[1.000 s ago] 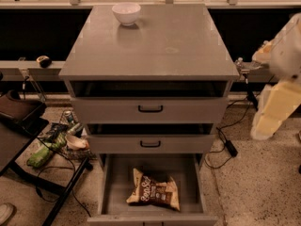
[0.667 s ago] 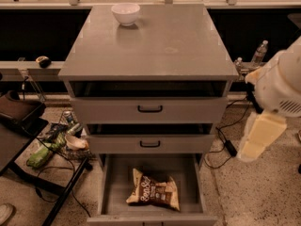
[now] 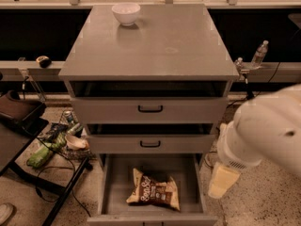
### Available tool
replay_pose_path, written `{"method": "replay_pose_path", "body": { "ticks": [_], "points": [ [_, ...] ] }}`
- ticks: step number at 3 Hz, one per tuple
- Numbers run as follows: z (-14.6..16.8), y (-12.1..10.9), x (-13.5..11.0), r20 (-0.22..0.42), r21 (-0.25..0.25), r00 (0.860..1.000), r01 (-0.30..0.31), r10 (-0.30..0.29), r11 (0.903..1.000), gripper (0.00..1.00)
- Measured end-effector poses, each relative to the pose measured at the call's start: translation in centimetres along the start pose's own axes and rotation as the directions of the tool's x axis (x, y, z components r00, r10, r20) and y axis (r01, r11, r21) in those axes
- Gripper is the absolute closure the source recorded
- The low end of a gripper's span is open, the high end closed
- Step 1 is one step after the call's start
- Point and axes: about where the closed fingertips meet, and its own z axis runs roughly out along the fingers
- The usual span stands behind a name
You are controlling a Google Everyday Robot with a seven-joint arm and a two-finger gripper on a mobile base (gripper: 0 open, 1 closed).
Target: Pick brown chip bag from bottom drawer and place on counter
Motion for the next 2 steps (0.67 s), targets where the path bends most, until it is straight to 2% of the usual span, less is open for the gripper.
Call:
{"method": "replay_pose_path", "body": {
  "ticks": [1, 2],
  "points": [
    [10.0, 3.2, 1.3, -0.023, -0.093, 0.999, -0.031, 0.029, 0.9951, 0.00],
    [12.8, 4.3, 1.7, -0.026, -0.137, 0.999, -0.047, 0.044, 0.9895, 0.00]
  ]
}}
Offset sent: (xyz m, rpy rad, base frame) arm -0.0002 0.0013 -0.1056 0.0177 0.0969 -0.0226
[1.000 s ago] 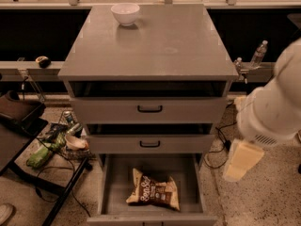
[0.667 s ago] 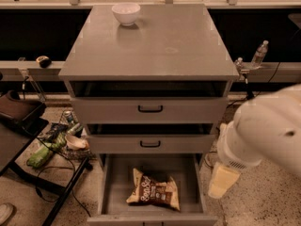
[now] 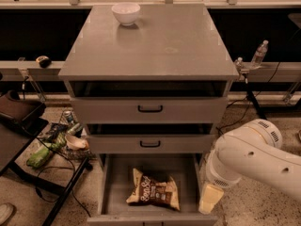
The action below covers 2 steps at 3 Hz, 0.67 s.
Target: Pick brown chip bag from bottom drawer and place on counter
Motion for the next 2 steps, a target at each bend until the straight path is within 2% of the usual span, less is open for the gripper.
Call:
{"method": "replay_pose_path", "body": {
  "ticks": [1, 2],
  "points": [
    [0.0, 0.0, 0.0, 0.000, 0.000, 1.000, 0.000, 0.000, 1.0000, 0.00],
    [4.2, -1.3, -0.7, 0.039, 0.008, 0.999, -0.019, 0.019, 0.9998, 0.00]
  ]
}}
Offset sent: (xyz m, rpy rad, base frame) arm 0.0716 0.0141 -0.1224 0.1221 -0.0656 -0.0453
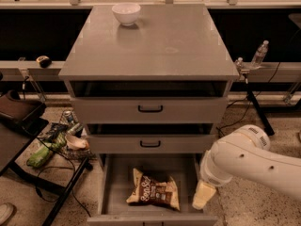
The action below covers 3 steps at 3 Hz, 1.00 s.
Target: Pick brown chip bag from bottom drawer and place on counter
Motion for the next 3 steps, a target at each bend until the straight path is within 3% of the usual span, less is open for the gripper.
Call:
{"method": "replay_pose_path", "body": {
  "ticks": [1, 2, 3],
  "points": [
    [8.1, -2.8, -0.8, 0.063, 0.026, 0.997, -0.045, 0.043, 0.9987, 0.00],
    [18.4, -5.9, -2.2, 0.143, 0.045, 0.988, -0.072, 0.065, 0.9964, 0.00],
    [24.4, -5.9, -2.8, 0.182, 0.019, 0.980, -0.083, 0.079, 0.9963, 0.00]
  ]
}}
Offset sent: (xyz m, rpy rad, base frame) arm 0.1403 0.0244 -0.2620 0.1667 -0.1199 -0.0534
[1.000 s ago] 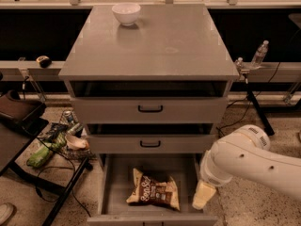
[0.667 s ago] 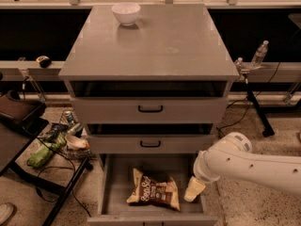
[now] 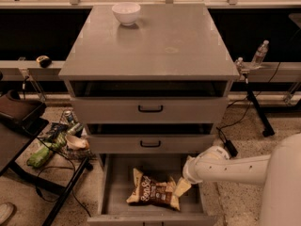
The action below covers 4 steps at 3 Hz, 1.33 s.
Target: Pick brown chip bag from bottom drawer and place on counter
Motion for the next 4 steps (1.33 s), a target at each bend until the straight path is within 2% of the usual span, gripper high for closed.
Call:
{"method": "replay_pose_path", "body": {
  "ticks": [1, 2, 3, 4],
  "points": [
    [5.3, 1.5, 0.1, 0.052, -0.042, 0.998, -0.033, 0.035, 0.9986, 0.00],
    [9.7, 4.0, -1.1, 0.076, -0.120, 0.996, -0.040, 0.049, 0.9920, 0.00],
    [10.1, 4.1, -1.0, 0.079, -0.125, 0.996, -0.018, 0.028, 0.9920, 0.00],
    [12.3, 5.0, -1.3, 0.077, -0.136, 0.997, -0.003, 0.014, 0.9907, 0.00]
  ]
}}
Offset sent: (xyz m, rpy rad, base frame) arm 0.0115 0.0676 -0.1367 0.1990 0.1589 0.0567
